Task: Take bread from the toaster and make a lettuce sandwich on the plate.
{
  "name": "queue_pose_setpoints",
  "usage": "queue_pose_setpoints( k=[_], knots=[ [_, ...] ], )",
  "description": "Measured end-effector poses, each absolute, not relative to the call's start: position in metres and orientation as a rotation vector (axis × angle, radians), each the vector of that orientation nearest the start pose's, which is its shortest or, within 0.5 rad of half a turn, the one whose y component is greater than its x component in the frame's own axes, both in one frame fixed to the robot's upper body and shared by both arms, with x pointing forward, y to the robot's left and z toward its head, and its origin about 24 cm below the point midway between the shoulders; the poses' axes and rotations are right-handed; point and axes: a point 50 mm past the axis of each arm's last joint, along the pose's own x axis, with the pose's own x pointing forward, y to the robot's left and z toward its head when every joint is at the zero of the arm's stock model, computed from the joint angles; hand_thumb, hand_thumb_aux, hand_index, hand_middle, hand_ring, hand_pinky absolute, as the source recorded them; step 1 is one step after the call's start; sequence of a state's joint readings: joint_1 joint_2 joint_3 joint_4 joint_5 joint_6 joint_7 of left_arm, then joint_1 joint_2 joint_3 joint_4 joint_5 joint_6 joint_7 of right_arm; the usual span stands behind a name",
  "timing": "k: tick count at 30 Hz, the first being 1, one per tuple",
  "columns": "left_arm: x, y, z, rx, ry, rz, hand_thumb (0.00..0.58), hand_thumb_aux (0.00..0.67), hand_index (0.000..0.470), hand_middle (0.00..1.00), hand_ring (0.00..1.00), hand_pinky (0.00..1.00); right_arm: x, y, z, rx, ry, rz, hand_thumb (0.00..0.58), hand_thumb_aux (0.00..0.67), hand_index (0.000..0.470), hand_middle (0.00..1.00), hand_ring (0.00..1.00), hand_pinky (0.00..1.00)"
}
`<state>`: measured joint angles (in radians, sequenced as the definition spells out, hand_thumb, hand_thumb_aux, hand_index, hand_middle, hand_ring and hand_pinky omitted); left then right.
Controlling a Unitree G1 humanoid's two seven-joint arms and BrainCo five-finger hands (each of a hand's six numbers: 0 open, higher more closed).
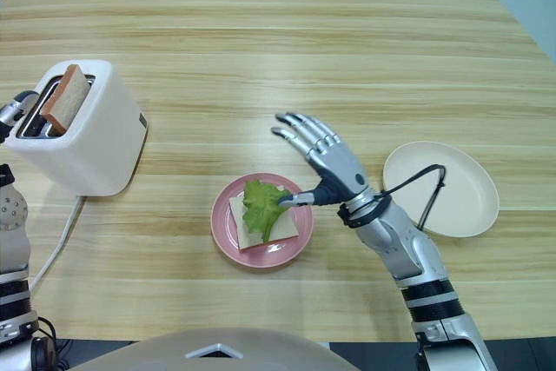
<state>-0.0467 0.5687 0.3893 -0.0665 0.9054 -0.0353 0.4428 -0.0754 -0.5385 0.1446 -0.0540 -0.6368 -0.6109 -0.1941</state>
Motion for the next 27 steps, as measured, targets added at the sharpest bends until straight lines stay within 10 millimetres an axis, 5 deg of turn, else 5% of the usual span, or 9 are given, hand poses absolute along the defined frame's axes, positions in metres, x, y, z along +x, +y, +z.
queue_pose_setpoints(
  k=[8,9,10,11,12,13,14,16,27],
  knots=[
    [0.249,0.326,0.119,1.424,-0.086,0.542,0.040,0.024,0.017,0.00,0.00,0.00,0.238,-0.184,0.127,-0.999,-0.787,0.149,0.000,0.000,0.000,0.00,0.00,0.00],
    [0.249,0.326,0.115,1.407,-0.068,0.525,0.223,0.145,0.101,0.00,0.00,0.00,0.238,-0.186,0.127,-1.005,-0.782,0.144,0.000,0.000,0.000,0.00,0.00,0.00],
    [0.250,0.326,0.112,1.400,-0.058,0.515,0.271,0.181,0.127,0.00,0.00,0.00,0.238,-0.188,0.127,-1.007,-0.777,0.140,0.000,0.000,0.000,0.00,0.00,0.00],
    [0.251,0.325,0.112,1.392,-0.062,0.508,0.436,0.336,0.236,0.00,0.00,0.00,0.238,-0.189,0.126,-1.011,-0.769,0.137,0.000,0.000,0.000,0.00,0.00,0.00],
    [0.254,0.323,0.115,1.383,-0.077,0.498,0.494,0.413,0.289,0.00,0.00,0.00,0.238,-0.192,0.125,-1.017,-0.760,0.131,0.000,0.000,0.000,0.00,0.00,0.00],
    [0.256,0.322,0.119,1.382,-0.091,0.492,0.570,0.581,0.407,0.00,0.00,0.00,0.238,-0.193,0.125,-1.023,-0.757,0.128,0.000,0.000,0.000,0.00,0.00,0.00],
    [0.259,0.322,0.123,1.390,-0.104,0.485,0.580,0.670,0.470,0.00,0.00,0.00,0.238,-0.195,0.125,-1.032,-0.752,0.127,0.000,0.000,0.000,0.00,0.00,0.00],
    [0.262,0.319,0.125,1.392,-0.122,0.469,0.580,0.670,0.470,1.00,1.00,1.00,0.238,-0.196,0.123,-1.040,-0.743,0.129,0.000,0.000,0.000,0.00,0.00,0.00],
    [0.265,0.316,0.132,1.267,-0.222,0.495,0.580,0.670,0.470,1.00,1.00,1.00,0.239,-0.194,0.115,-1.037,-0.720,0.131,0.000,0.000,0.000,0.00,0.00,0.00]
  ],
)
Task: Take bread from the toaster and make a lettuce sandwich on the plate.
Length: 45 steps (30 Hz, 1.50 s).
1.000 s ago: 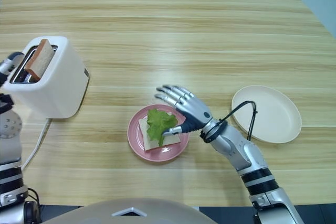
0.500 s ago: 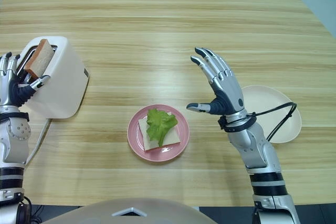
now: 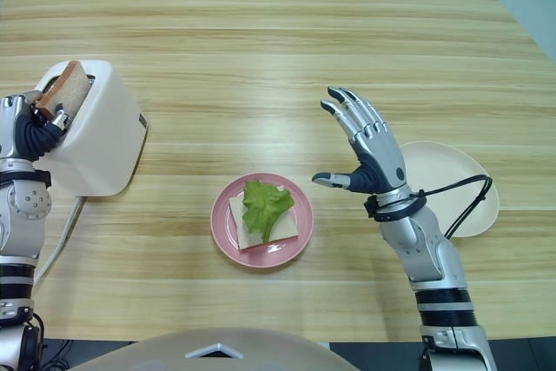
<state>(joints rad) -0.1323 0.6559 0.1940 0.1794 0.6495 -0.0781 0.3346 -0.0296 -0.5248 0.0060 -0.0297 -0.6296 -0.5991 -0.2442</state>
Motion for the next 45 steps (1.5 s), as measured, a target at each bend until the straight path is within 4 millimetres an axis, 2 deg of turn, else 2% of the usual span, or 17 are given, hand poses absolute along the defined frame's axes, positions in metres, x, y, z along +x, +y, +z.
queue_pose_setpoints(
  k=[2,4,6,8,10,12,15,18,20,23,26,30,34,39,45],
  knots=[
    [0.263,0.315,0.139,1.195,-0.303,0.564,0.580,0.670,0.470,1.00,1.00,1.00,0.239,-0.195,0.113,-1.027,-0.712,0.120,0.000,0.000,0.000,0.00,0.00,0.00],
    [0.262,0.311,0.162,1.083,-0.482,0.672,0.580,0.670,0.470,1.00,1.00,1.00,0.240,-0.194,0.107,-1.031,-0.693,0.130,0.000,0.000,0.000,0.00,0.00,0.00],
    [0.258,0.297,0.193,0.928,-0.728,0.720,0.580,0.670,0.470,1.00,1.00,1.00,0.239,-0.190,0.103,-1.030,-0.689,0.161,0.000,0.000,0.000,0.00,0.00,0.00],
    [0.253,0.277,0.209,0.749,-0.899,0.644,0.580,0.670,0.470,1.00,1.00,1.00,0.237,-0.189,0.102,-1.030,-0.698,0.187,0.000,0.000,0.000,0.00,0.00,0.00],
    [0.252,0.245,0.208,0.588,-0.974,0.440,0.580,0.670,0.470,1.00,1.00,1.00,0.234,-0.190,0.103,-1.028,-0.700,0.218,0.000,0.000,0.000,0.00,0.00,0.00],
    [0.255,0.214,0.193,0.462,-0.941,0.227,0.580,0.670,0.470,1.00,1.00,1.00,0.231,-0.194,0.106,-1.020,-0.700,0.251,0.000,0.000,0.000,0.00,0.00,0.00],
    [0.259,0.184,0.166,0.327,-0.815,-0.010,0.580,0.670,0.470,1.00,1.00,1.00,0.225,-0.198,0.107,-1.000,-0.678,0.300,0.000,0.000,0.000,0.00,0.00,0.00],
    [0.262,0.144,0.117,0.171,-0.565,-0.276,0.580,0.670,0.470,1.00,1.00,1.00,0.215,-0.195,0.111,-0.971,-0.676,0.380,0.000,0.000,0.000,0.00,0.00,0.00],
    [0.257,0.123,0.089,0.121,-0.430,-0.398,0.580,0.670,0.470,1.00,1.00,1.00,0.211,-0.193,0.114,-0.961,-0.682,0.422,0.000,0.000,0.000,0.00,0.00,0.00],
    [0.245,0.106,0.062,0.074,-0.298,-0.533,0.580,0.670,0.470,1.00,1.00,1.00,0.205,-0.190,0.120,-0.931,-0.693,0.473,0.000,0.000,0.000,0.00,0.00,0.00],
    [0.240,0.097,0.054,0.067,-0.248,-0.619,0.580,0.670,0.470,1.00,1.00,1.00,0.203,-0.186,0.116,-0.945,-0.663,0.536,0.000,0.000,0.000,0.00,0.00,0.00],
    [0.235,0.094,0.049,0.064,-0.207,-0.668,0.580,0.670,0.470,1.00,1.00,1.00,0.203,-0.182,0.108,-0.978,-0.623,0.587,0.000,0.000,0.000,0.00,0.00,0.00],
    [0.234,0.101,0.045,0.114,-0.180,-0.659,0.580,0.670,0.470,1.00,1.00,1.00,0.201,-0.179,0.098,-1.005,-0.581,0.637,0.000,0.000,0.000,0.00,0.00,0.00],
    [0.237,0.114,0.038,0.197,-0.132,-0.622,0.580,0.670,0.470,1.00,1.00,1.00,0.196,-0.165,0.079,-1.050,-0.533,0.752,0.000,0.000,0.000,0.00,0.00,0.00],
    [0.242,0.123,0.024,0.341,-0.081,-0.592,0.580,0.670,0.470,1.00,1.00,1.00,0.188,-0.163,0.094,-1.016,-0.608,0.731,0.000,0.000,0.000,0.00,0.00,0.00]
  ],
)
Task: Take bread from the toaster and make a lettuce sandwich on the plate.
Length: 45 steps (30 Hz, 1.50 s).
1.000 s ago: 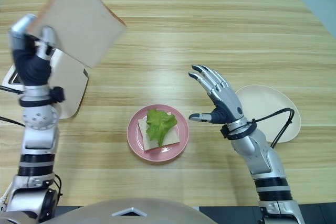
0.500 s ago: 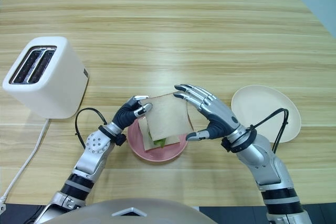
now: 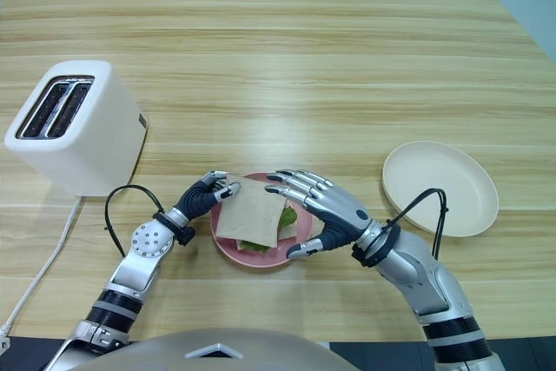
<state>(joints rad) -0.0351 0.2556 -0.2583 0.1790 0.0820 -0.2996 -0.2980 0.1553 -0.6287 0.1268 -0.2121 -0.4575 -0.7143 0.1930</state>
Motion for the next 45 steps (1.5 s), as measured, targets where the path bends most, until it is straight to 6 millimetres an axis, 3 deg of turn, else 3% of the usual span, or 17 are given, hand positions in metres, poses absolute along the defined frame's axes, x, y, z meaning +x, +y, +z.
queue_pose_setpoints(
  k=[9,11,13,15,25,26,27,28,31,32,33,34,36,38,41,44,45],
  knots=[
    [0.246,0.120,0.010,0.428,-0.056,-0.568,0.580,0.670,0.470,1.00,1.00,1.00,0.179,-0.154,0.124,-0.945,-0.754,0.726,0.000,0.000,0.000,0.00,0.00,0.00],
    [0.247,0.119,0.008,0.435,-0.053,-0.564,0.580,0.670,0.470,1.00,1.00,1.00,0.177,-0.147,0.102,-0.963,-0.666,0.839,0.000,0.000,0.000,0.00,0.00,0.00],
    [0.247,0.117,0.009,0.437,-0.065,-0.564,0.580,0.670,0.470,1.00,1.00,1.00,0.177,-0.143,0.060,-1.038,-0.483,0.972,0.000,0.000,0.000,0.00,0.00,0.00],
    [0.249,0.114,0.011,0.453,-0.081,-0.569,0.580,0.670,0.470,1.00,1.00,1.00,0.177,-0.141,0.041,-1.065,-0.415,1.023,0.000,0.000,0.000,0.00,0.00,0.00],
    [0.251,0.118,0.008,0.528,-0.084,-0.531,0.580,0.670,0.470,1.00,1.00,1.00,0.184,-0.136,0.031,-1.100,-0.417,1.045,0.000,0.000,0.000,0.00,0.00,0.00],
    [0.251,0.118,0.009,0.560,-0.098,-0.527,0.564,0.560,0.393,1.00,1.00,1.00,0.184,-0.135,0.030,-1.104,-0.419,1.047,0.000,0.000,0.000,0.00,0.00,0.00],
    [0.252,0.119,0.010,0.590,-0.112,-0.521,0.466,0.373,0.262,1.00,1.00,1.00,0.185,-0.135,0.030,-1.105,-0.421,1.045,0.000,0.000,0.000,0.00,0.00,0.00],
    [0.252,0.119,0.012,0.621,-0.132,-0.508,0.000,0.000,0.000,1.00,1.00,1.00,0.186,-0.135,0.029,-1.105,-0.422,1.041,0.000,0.000,0.000,0.00,0.00,0.00],
    [0.255,0.130,0.020,0.801,-0.197,-0.455,0.000,0.000,0.000,1.00,1.00,1.00,0.191,-0.134,0.028,-1.122,-0.434,1.035,0.000,0.000,0.000,0.00,0.00,0.00],
    [0.257,0.135,0.023,0.843,-0.209,-0.428,0.000,0.000,0.000,0.80,0.80,0.80,0.192,-0.133,0.028,-1.123,-0.434,1.033,0.000,0.000,0.000,0.00,0.00,0.00],
    [0.261,0.145,0.034,0.881,-0.264,-0.343,0.000,0.000,0.000,0.22,0.22,0.22,0.193,-0.134,0.027,-1.131,-0.432,1.028,0.000,0.000,0.000,0.00,0.00,0.00],
    [0.268,0.155,0.054,0.911,-0.345,-0.243,0.000,0.000,0.000,0.00,0.00,0.00,0.197,-0.134,0.028,-1.147,-0.432,1.021,0.000,0.000,0.000,0.00,0.00,0.00],
    [0.276,0.172,0.088,0.942,-0.491,-0.058,0.000,0.000,0.000,0.00,0.00,0.00,0.202,-0.136,0.027,-1.165,-0.420,0.998,0.000,0.000,0.000,0.00,0.00,0.00],
    [0.275,0.184,0.107,0.960,-0.580,0.070,0.000,0.000,0.000,0.00,0.00,0.00,0.206,-0.139,0.027,-1.186,-0.414,0.977,0.000,0.000,0.000,0.00,0.00,0.00],
    [0.266,0.194,0.119,0.936,-0.662,0.176,0.000,0.000,0.000,0.00,0.00,0.00,0.217,-0.150,0.028,-1.240,-0.378,0.903,0.000,0.000,0.000,0.00,0.00,0.00],
    [0.251,0.191,0.114,0.840,-0.687,0.073,0.000,0.000,0.000,0.00,0.00,0.00,0.225,-0.161,0.029,-1.277,-0.360,0.828,0.000,0.000,0.000,0.00,0.00,0.00],
    [0.246,0.186,0.108,0.799,-0.676,-0.013,0.285,0.192,0.135,0.00,0.00,0.00,0.224,-0.162,0.030,-1.269,-0.369,0.811,0.018,0.011,0.007,0.00,0.00,0.00]
  ],
)
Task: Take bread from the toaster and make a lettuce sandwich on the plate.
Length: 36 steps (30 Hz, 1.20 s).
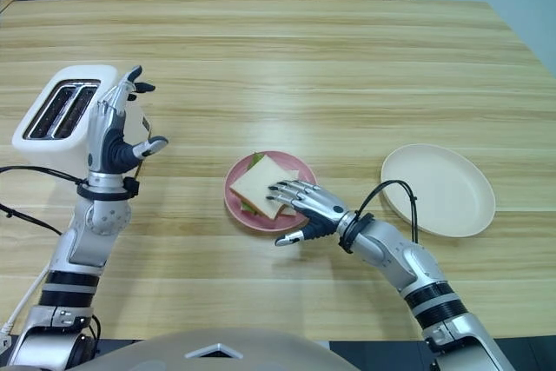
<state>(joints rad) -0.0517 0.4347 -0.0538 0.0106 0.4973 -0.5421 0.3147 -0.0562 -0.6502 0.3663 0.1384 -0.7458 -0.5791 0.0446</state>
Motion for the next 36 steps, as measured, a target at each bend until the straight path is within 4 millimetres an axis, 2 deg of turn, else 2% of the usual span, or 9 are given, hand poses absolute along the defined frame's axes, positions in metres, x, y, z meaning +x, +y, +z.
queue_pose_setpoints(
  k=[1,2,3,8,10,15,20,28,36],
  knots=[
    [0.237,0.181,0.099,0.754,-0.650,-0.129,0.521,0.457,0.321,0.00,0.00,0.00,0.221,-0.163,0.033,-1.238,-0.385,0.785,0.261,0.173,0.122,0.15,0.15,0.15],
    [0.231,0.179,0.093,0.713,-0.620,-0.196,0.580,0.670,0.470,0.71,0.71,0.71,0.217,-0.164,0.037,-1.196,-0.402,0.769,0.564,0.557,0.391,0.91,0.91,0.91],
    [0.223,0.179,0.087,0.681,-0.593,-0.286,0.580,0.670,0.470,1.00,1.00,1.00,0.212,-0.165,0.044,-1.114,-0.427,0.733,0.580,0.670,0.470,1.00,1.00,1.00],
    [0.194,0.188,0.075,0.564,-0.485,-0.536,0.580,0.670,0.470,1.00,1.00,1.00,0.203,-0.180,0.102,-0.779,-0.630,0.535,0.580,0.670,0.470,1.00,1.00,1.00],
    [0.181,0.182,0.064,0.568,-0.426,-0.671,0.580,0.670,0.470,1.00,1.00,1.00,0.199,-0.191,0.106,-0.768,-0.616,0.520,0.580,0.670,0.470,1.00,1.00,1.00],
    [0.168,0.170,0.023,0.760,-0.242,-0.894,0.580,0.670,0.470,1.00,1.00,1.00,0.175,-0.203,0.060,-0.935,-0.342,0.747,0.580,0.670,0.470,1.00,1.00,1.00],
    [0.178,0.155,0.006,0.824,-0.226,-0.898,0.580,0.670,0.470,1.00,1.00,1.00,0.161,-0.195,0.014,-1.031,-0.168,0.931,0.580,0.670,0.470,1.00,1.00,1.00],
    [0.227,0.115,-0.006,0.879,-0.306,-0.784,0.580,0.670,0.470,1.00,1.00,1.00,0.210,-0.162,0.003,-1.114,-0.296,0.826,0.580,0.670,0.470,1.00,1.00,1.00],
    [0.286,0.095,-0.005,0.950,-0.302,-0.594,0.580,0.670,0.470,1.00,1.00,1.00,0.291,-0.134,-0.002,-1.131,-0.297,0.611,0.580,0.670,0.470,1.00,1.00,1.00]
  ],
)
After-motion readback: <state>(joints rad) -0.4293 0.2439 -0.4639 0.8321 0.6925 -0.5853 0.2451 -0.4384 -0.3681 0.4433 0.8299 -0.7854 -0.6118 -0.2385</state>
